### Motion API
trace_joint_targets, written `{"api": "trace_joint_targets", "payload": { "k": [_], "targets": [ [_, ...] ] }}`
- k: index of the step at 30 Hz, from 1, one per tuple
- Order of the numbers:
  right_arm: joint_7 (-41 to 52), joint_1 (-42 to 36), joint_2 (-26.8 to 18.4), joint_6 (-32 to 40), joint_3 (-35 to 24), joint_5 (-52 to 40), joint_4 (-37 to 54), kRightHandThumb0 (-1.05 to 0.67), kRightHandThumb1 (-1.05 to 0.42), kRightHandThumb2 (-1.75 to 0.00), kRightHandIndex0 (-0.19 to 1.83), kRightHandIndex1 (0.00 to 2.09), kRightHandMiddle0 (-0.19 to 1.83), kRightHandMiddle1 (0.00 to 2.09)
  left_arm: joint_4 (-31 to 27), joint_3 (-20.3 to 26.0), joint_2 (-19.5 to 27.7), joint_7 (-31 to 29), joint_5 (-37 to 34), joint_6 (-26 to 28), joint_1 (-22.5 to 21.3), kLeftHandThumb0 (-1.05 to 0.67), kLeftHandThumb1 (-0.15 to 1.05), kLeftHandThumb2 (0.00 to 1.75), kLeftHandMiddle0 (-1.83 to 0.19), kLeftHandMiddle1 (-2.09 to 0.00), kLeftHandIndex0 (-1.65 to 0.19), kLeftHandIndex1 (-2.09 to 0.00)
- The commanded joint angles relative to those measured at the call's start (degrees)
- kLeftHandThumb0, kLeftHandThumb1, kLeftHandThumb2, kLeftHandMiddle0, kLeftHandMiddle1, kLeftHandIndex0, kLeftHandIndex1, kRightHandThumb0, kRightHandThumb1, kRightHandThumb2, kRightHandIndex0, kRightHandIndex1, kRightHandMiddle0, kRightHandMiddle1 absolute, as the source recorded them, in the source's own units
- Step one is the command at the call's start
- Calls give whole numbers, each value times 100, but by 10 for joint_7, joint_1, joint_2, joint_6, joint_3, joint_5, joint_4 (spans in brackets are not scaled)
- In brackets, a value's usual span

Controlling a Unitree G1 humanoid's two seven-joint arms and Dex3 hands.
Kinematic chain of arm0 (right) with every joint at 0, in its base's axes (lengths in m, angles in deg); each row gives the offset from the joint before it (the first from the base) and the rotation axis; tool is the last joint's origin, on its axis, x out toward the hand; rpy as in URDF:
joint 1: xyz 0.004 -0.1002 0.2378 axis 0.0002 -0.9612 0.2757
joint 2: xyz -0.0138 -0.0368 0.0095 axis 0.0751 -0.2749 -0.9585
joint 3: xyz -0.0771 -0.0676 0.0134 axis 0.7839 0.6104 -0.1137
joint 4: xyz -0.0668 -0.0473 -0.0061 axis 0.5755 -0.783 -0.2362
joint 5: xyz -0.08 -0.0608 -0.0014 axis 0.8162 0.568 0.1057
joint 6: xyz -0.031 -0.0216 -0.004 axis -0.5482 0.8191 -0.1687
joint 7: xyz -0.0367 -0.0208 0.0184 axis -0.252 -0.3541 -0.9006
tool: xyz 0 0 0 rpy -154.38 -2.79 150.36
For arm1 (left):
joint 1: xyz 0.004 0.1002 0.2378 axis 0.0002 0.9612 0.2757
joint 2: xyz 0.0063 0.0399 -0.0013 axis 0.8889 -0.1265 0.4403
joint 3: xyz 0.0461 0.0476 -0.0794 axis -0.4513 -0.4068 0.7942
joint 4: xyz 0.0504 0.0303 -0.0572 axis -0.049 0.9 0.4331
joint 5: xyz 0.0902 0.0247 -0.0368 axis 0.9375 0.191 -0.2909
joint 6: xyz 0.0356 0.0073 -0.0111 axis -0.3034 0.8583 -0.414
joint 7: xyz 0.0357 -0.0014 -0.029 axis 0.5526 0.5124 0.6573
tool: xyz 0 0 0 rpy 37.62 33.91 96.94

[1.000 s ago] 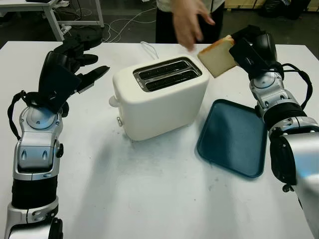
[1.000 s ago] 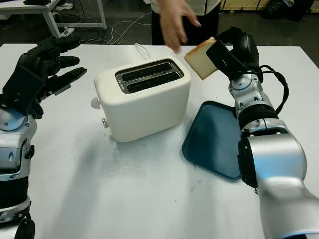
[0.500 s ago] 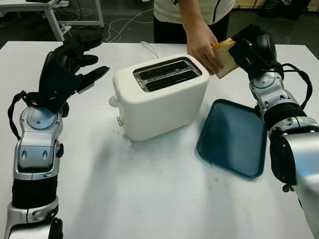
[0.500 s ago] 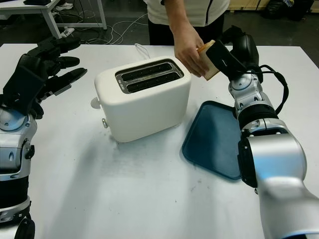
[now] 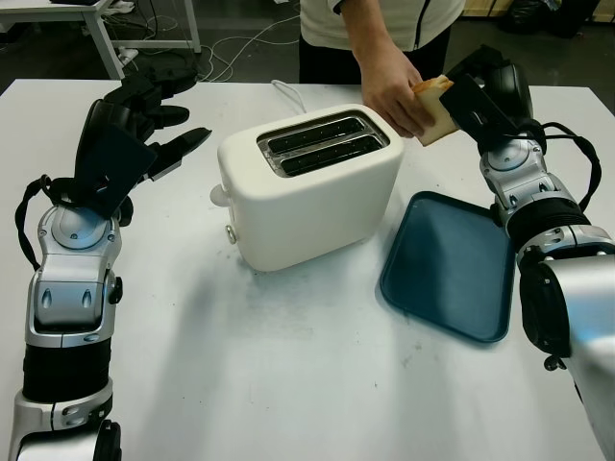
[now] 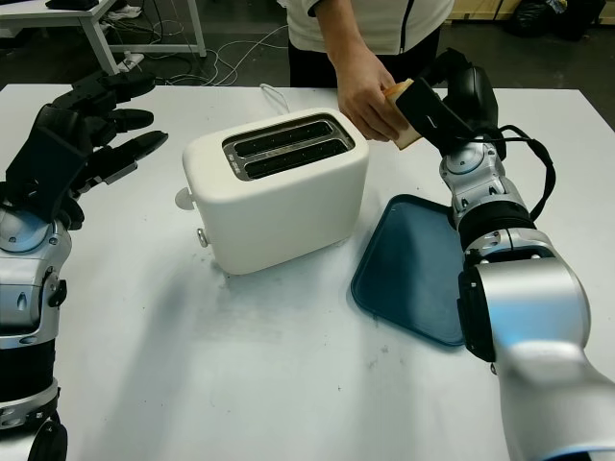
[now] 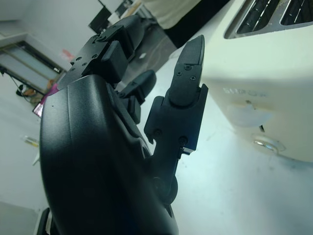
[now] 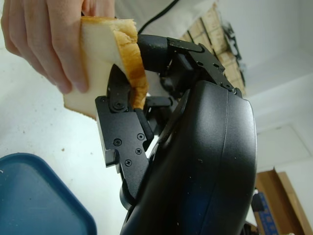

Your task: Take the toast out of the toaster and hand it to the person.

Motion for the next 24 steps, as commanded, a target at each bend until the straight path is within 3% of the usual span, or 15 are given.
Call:
{"api": "trace_joint_targets", "payload": {
  "k": [1, 2, 3, 5, 6, 7, 8, 9, 12, 14, 20, 24],
  "targets": [
    [-6, -9, 3, -16, -5, -10, 2, -21, -92, -31, 70, 100, 56, 161, -5, -1, 1, 0, -2, 1, 0, -36, 91, 0, -23, -85, -42, -38],
    [-9, -10, 4, -16, -6, -10, 3, -24, -92, -30, 64, 127, 53, 165, -6, -1, 0, 0, -2, 2, 1, -36, 91, 0, -23, -85, -42, -38],
    [-14, -12, 4, -17, -5, -9, 6, -30, -92, -28, 59, 145, 53, 148, -6, -1, 0, 0, -2, 3, 1, -35, 91, 0, -23, -84, -42, -38],
    [-20, -17, 3, -19, 1, -4, 16, -37, -92, -28, 61, 119, 60, 90, -8, 0, 0, 1, -2, 2, 2, -34, 91, 0, -23, -84, -42, -38],
    [-12, -22, 5, -24, -5, -13, 25, -42, -92, -29, 69, 86, 63, 50, -8, 0, 0, 2, -2, 1, 3, -34, 91, 0, -23, -84, -42, -38],
    [-2, -29, 7, -26, -13, -25, 36, -44, -92, -29, 71, 80, 62, 28, -9, 2, -1, 2, -2, 1, 5, -34, 91, 0, -23, -84, -42, -38],
    [6, -36, 8, -26, -18, -33, 48, -46, -92, -31, 65, 102, 59, 15, -10, 3, -1, 2, -4, -2, 7, -33, 91, 0, -23, -84, -42, -38],
    [10, -47, 10, -27, -21, -39, 64, -48, -92, -32, 48, 109, 56, 6, -13, 6, -2, 2, -6, 1, 11, -32, 91, 0, -23, -84, -42, -38],
    [20, -105, 17, -36, -27, -55, 145, -47, -92, -37, 33, 41, 46, 1, -30, 19, -10, 6, -19, 12, 26, -30, 92, 1, -21, -82, -41, -37],
    [30, -173, 24, -34, -28, -65, 241, -46, -92, -40, 34, 22, 43, 0, -43, 32, -23, 9, -37, 16, 39, -31, 92, 2, -21, -82, -41, -36],
    [61, -420, 83, 30, -34, -114, 607, -49, -92, -49, 41, 13, 43, 0, -107, 54, -66, 31, -71, 41, 93, -30, 91, 2, -14, -83, -34, -33],
    [89, -549, 118, 50, -26, -150, 750, -52, -92, -55, 36, 8, 37, 0, -165, 69, -95, 32, -114, 86, 137, -28, 92, 6, -3, -82, -26, -30]
  ]
}}
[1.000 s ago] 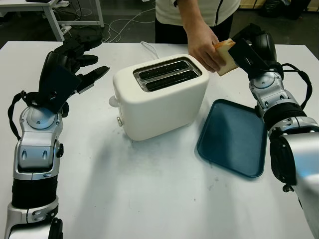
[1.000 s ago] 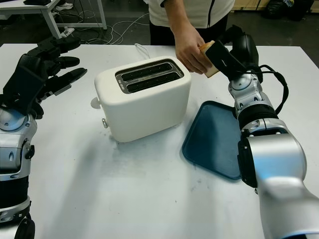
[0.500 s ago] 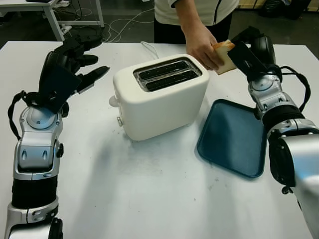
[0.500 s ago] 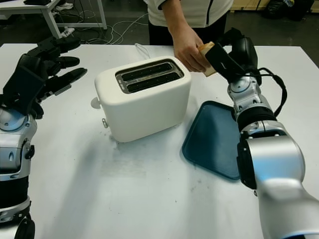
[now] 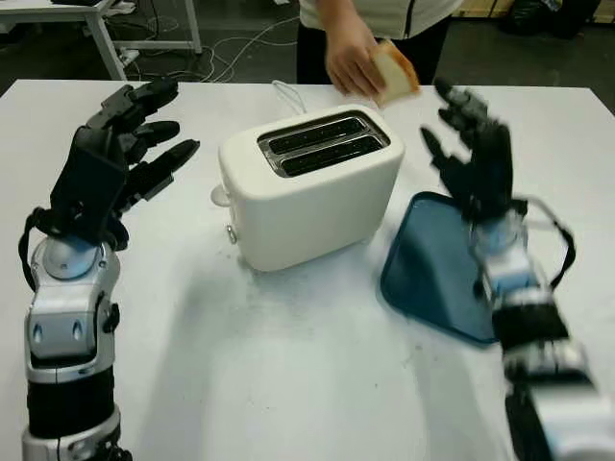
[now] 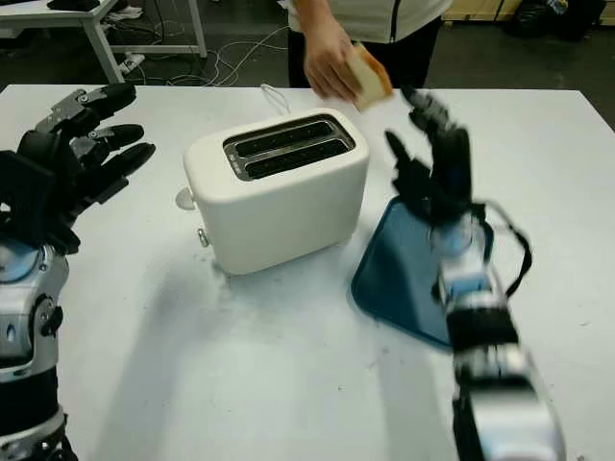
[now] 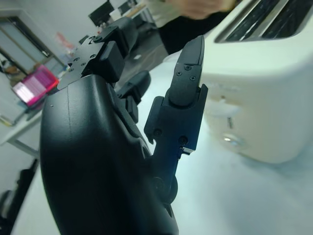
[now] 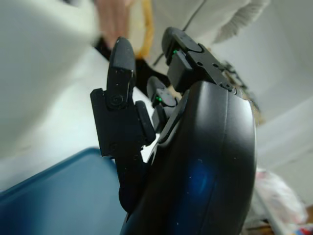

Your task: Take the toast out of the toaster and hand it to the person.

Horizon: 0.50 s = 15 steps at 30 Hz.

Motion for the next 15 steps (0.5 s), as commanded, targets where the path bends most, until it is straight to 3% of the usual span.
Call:
{"api": "trace_joint_targets", "payload": {
  "k": [1, 3, 6, 8, 15],
  "targets": [
    [23, -97, 29, 39, 1, -42, 124, -53, -92, -57, 36, 7, 36, 0, -57, 19, -21, 14, -33, 46, 43, -30, 92, 6, -2, -81, -25, -29],
    [29, -138, 45, 53, 4, -49, 165, -53, -92, -58, 37, 8, 37, 0, -83, 18, -32, 23, -37, 53, 68, -33, 91, 6, -2, -81, -24, -29],
    [35, -194, 75, 67, 17, -58, 213, -46, -92, -60, 38, 8, 36, 0, -104, 8, -44, 32, -25, 30, 118, -34, 92, 14, -7, -75, -26, -26],
    [36, -224, 94, 73, 28, -61, 232, -50, -92, -59, 36, 6, 35, 0, -110, -3, -49, 34, -13, 5, 152, -37, 92, 17, -11, -72, -28, -25],
    [49, -280, 129, 87, 63, -63, 266, -49, -92, -63, 28, 1, 23, 0, -120, -46, -79, 49, 6, -42, 242, -43, 92, 22, -18, -56, -31, -17]
  ]
}}
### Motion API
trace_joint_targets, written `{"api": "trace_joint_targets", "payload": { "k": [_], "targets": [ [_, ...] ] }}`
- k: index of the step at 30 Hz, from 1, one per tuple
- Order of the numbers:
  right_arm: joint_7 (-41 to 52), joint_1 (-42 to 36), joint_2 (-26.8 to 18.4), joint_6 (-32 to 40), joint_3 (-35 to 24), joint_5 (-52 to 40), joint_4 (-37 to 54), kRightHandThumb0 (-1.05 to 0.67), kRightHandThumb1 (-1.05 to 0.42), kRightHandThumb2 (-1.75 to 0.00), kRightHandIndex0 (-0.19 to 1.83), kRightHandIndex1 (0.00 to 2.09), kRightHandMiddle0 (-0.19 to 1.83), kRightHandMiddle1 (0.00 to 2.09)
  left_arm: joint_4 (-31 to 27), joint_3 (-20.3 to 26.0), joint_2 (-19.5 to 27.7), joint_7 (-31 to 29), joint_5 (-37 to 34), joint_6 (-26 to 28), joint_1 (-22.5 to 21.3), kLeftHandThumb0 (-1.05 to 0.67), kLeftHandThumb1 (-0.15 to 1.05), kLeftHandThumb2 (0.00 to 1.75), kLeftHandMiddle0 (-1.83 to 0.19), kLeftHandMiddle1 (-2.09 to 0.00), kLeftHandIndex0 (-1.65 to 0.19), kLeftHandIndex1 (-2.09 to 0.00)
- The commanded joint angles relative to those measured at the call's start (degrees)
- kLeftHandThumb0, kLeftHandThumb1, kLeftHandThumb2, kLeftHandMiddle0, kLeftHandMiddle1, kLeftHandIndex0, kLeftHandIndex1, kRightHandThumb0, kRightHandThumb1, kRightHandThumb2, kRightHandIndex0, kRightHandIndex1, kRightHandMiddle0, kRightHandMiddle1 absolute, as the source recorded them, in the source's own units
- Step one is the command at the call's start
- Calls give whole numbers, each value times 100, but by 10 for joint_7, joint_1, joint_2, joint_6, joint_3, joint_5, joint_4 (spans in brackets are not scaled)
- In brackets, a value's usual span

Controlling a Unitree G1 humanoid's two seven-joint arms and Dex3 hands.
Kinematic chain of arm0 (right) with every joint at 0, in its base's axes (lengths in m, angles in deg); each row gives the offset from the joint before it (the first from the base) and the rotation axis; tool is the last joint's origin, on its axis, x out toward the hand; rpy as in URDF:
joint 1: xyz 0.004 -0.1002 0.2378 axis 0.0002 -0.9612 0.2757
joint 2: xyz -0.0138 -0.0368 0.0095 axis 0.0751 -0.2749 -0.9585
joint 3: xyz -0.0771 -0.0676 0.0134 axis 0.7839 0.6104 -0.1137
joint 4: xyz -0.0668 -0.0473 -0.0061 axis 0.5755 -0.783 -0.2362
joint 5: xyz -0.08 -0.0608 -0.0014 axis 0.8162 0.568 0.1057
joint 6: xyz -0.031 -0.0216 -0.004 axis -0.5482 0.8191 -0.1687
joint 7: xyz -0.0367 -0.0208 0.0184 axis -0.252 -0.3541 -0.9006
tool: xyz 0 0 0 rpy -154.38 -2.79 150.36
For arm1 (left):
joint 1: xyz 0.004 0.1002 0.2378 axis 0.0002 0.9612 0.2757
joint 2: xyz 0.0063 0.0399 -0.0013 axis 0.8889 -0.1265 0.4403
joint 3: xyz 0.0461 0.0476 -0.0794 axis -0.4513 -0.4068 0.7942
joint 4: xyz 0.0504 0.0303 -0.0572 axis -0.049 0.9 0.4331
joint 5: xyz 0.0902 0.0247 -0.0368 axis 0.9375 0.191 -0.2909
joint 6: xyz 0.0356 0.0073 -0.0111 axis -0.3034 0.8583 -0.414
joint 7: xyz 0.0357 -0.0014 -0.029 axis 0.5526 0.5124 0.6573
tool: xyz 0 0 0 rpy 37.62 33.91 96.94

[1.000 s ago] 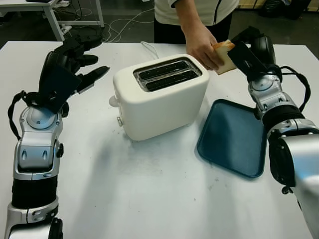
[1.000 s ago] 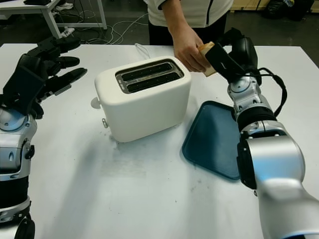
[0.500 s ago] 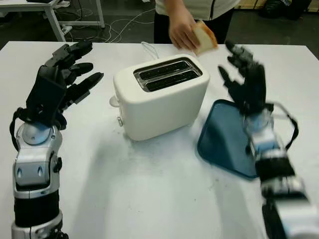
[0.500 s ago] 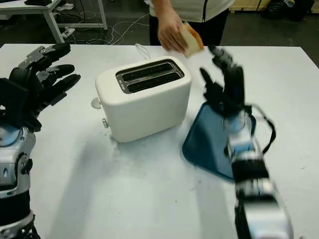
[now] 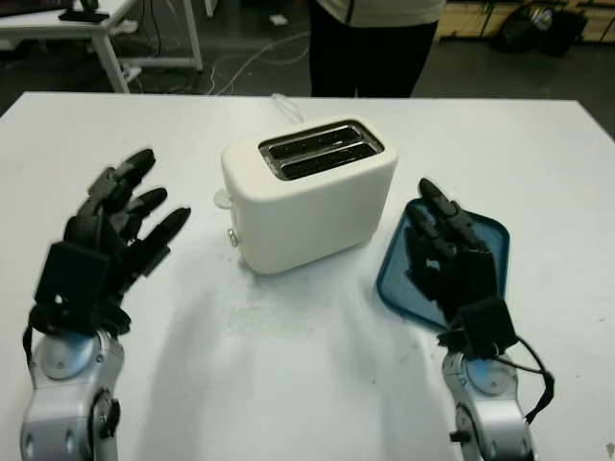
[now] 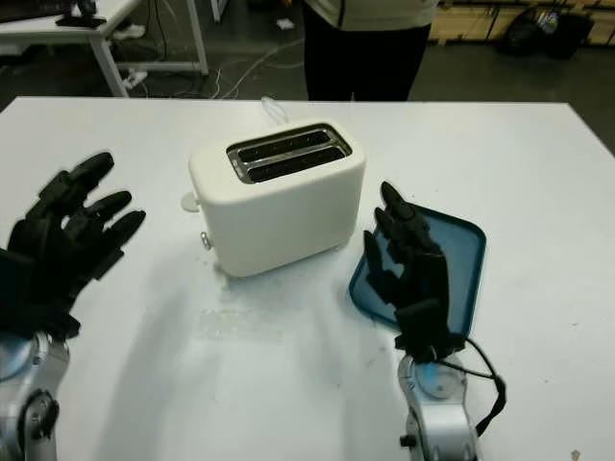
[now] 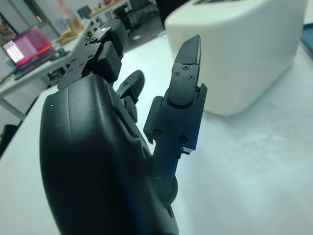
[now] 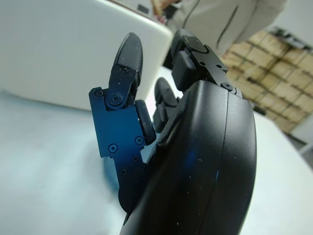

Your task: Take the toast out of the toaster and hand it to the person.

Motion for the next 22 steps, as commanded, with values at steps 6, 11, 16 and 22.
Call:
{"api": "trace_joint_targets", "payload": {
  "k": [6, 11, 16, 22],
  "targets": [
    [7, -25, 18, 24, 13, 3, 10, -47, -92, -65, 22, 0, 18, 0, -3, -25, -50, 19, -10, -39, 57, -39, 92, 29, -14, -50, -28, -12],
    [9, -18, 19, 32, 11, 2, -14, -49, -92, -67, 18, 0, 15, 0, 37, -34, -66, 16, -18, -83, 51, -47, 92, 42, -5, -45, -22, -8],
    [4, 3, 23, 28, 3, 2, -43, -48, -92, -67, 16, 0, 12, 0, 67, -35, -65, 17, -16, -100, 27, -54, 92, 44, -2, -45, -19, -6],
    [-3, 13, 32, 35, -3, 6, -46, -49, -92, -66, 16, 0, 13, 1, 73, -32, -96, 38, -51, -72, 9, -52, 92, 34, -3, -45, -21, -6]
  ]
}}
